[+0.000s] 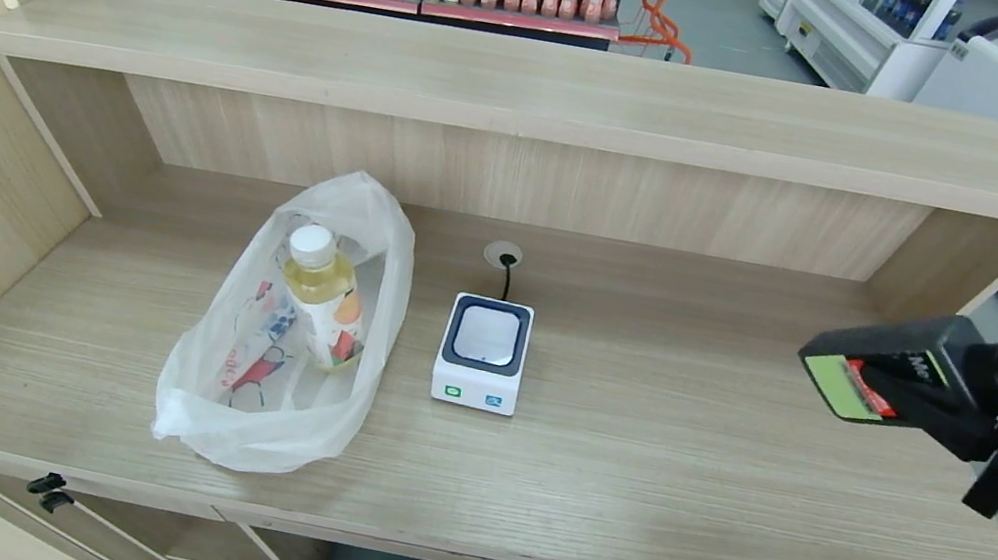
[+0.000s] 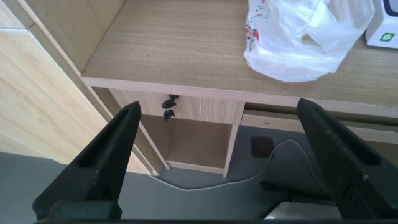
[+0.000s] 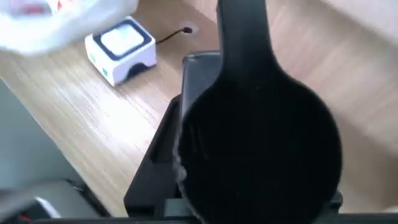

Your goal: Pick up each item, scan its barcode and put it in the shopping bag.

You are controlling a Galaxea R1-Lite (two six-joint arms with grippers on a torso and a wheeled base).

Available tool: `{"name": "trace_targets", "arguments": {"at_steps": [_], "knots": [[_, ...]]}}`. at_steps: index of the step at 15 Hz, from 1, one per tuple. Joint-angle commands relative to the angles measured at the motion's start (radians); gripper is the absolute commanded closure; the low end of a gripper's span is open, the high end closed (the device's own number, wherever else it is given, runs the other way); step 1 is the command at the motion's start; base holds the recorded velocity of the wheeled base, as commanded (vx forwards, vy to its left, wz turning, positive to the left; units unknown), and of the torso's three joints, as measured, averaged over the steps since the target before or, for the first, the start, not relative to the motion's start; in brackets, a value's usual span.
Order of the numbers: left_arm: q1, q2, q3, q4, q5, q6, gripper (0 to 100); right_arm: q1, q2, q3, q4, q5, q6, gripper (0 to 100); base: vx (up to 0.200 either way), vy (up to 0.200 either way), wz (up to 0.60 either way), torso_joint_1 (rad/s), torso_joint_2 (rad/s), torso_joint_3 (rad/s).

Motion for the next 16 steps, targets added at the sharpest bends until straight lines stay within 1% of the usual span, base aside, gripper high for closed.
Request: {"name": "trace_targets", "arguments": {"at_steps": [1, 2, 3, 4, 5, 12, 16], "knots": [[0.0, 0.0, 0.0, 0.0, 0.001, 0.0, 0, 0.235, 0.064, -0.072, -0.004, -0.279, 0.529, 100, 0.0, 0.0, 0.0, 0.0, 0.0, 0.0], [0.0, 0.0, 0.0, 0.0, 0.001, 0.0, 0, 0.272, 0.086, -0.119, 0.004, -0.306, 0.711, 100, 0.0, 0.0, 0.0, 0.0, 0.0, 0.0], [0.0, 0.0, 0.0, 0.0, 0.001, 0.0, 0, 0.31, 0.112, -0.145, 0.003, -0.312, 0.843, 100, 0.0, 0.0, 0.0, 0.0, 0.0, 0.0], [0.0, 0.0, 0.0, 0.0, 0.001, 0.0, 0, 0.32, 0.121, -0.144, 0.004, -0.309, 0.914, 100, 0.0, 0.0, 0.0, 0.0, 0.0, 0.0], [0.0, 0.0, 0.0, 0.0, 0.001, 0.0, 0, 0.327, 0.133, -0.142, 0.004, -0.311, 0.934, 100, 0.0, 0.0, 0.0, 0.0, 0.0, 0.0], [0.0, 0.0, 0.0, 0.0, 0.001, 0.0, 0, 0.332, 0.166, -0.144, 0.0, -0.308, 0.954, 100, 0.0, 0.0, 0.0, 0.0, 0.0, 0.0], [0.0, 0.0, 0.0, 0.0, 0.001, 0.0, 0, 0.332, 0.178, -0.149, 0.0, -0.308, 0.954, 100, 0.0, 0.2, 0.0, 0.003, 0.0, 0.002]]}}
